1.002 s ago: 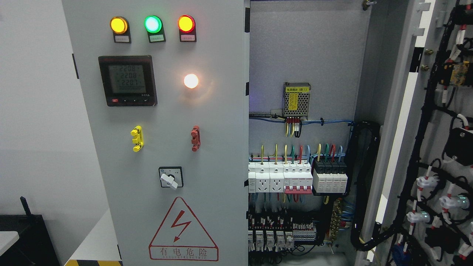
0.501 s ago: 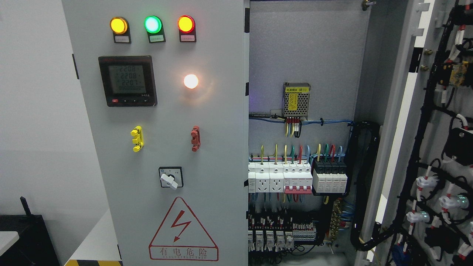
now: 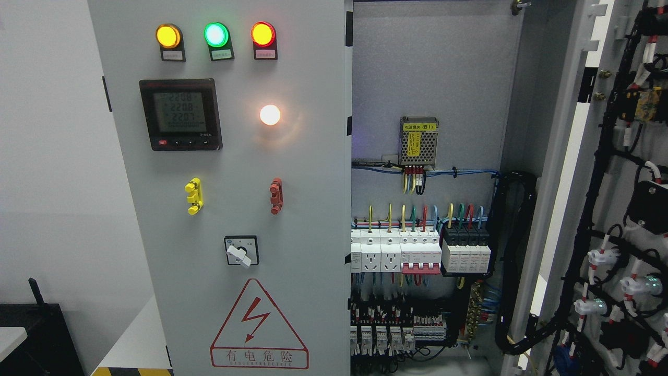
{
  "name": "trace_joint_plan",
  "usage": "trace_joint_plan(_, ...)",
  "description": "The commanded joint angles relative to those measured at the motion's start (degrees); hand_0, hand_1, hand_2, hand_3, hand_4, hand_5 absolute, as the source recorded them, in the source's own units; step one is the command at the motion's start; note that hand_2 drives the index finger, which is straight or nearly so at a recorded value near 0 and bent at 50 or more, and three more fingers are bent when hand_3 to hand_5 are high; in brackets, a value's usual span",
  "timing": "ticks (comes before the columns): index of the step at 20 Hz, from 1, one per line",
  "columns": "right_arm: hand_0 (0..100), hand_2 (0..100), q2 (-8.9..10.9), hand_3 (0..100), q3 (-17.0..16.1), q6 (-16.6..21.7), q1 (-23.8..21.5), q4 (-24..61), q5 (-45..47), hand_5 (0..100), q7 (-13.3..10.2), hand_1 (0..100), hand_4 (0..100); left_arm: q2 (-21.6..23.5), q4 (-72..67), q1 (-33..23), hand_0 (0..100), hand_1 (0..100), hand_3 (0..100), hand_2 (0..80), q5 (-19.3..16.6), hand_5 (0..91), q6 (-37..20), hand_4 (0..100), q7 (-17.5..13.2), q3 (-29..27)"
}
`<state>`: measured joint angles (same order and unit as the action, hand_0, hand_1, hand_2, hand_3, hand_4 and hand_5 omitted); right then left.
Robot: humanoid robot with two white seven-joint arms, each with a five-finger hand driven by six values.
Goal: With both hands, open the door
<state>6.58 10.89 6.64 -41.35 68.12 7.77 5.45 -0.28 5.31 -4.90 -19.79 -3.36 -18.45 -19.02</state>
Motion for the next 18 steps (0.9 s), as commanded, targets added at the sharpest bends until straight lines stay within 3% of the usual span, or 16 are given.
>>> trace_joint_plan(1, 11, 0, 7.75, 0, 1.50, 2.14, -4.00, 21.51, 0.05, 0, 0.27, 0, 0, -1.65, -0.12, 0.06, 0, 0, 0, 0.0, -0.43, 0.0, 0.72, 3, -0.18, -1.91)
trace_joint_plan(8, 11, 0, 8.89, 0, 1.68, 6.10, -5.05, 28.20, 0.14, 0, 0.27, 0, 0, -1.65, 0.05, 0.24, 0, 0, 0, 0.0, 0.80, 0.0, -0.42, 3, -0.27, -0.32)
trace_joint_plan(11, 11, 0, 10.12, 0, 2.90, 6.72, -5.67, 32.76, 0.14, 0, 0.27, 0, 0, -1.65, 0.14, 0.41, 0, 0, 0, 0.0, 3.43, 0.0, -2.43, 3, -0.10, 0.65)
trace_joint_plan(16, 11, 0, 10.12, 0, 4.31, 7.34, -4.62, 36.20, 0.14, 0, 0.27, 0, 0, -1.47, -0.03, 1.03, 0, 0, 0, 0.0, 5.72, 0.0, -2.97, 3, 0.08, 1.79)
trace_joint_plan(18, 11, 0, 10.12, 0, 5.02, 7.95, -3.57, 37.25, 0.14, 0, 0.27, 0, 0, -1.47, -0.03, 1.56, 0, 0, 0, 0.0, 6.77, 0.0, -2.97, 3, 1.91, 1.97)
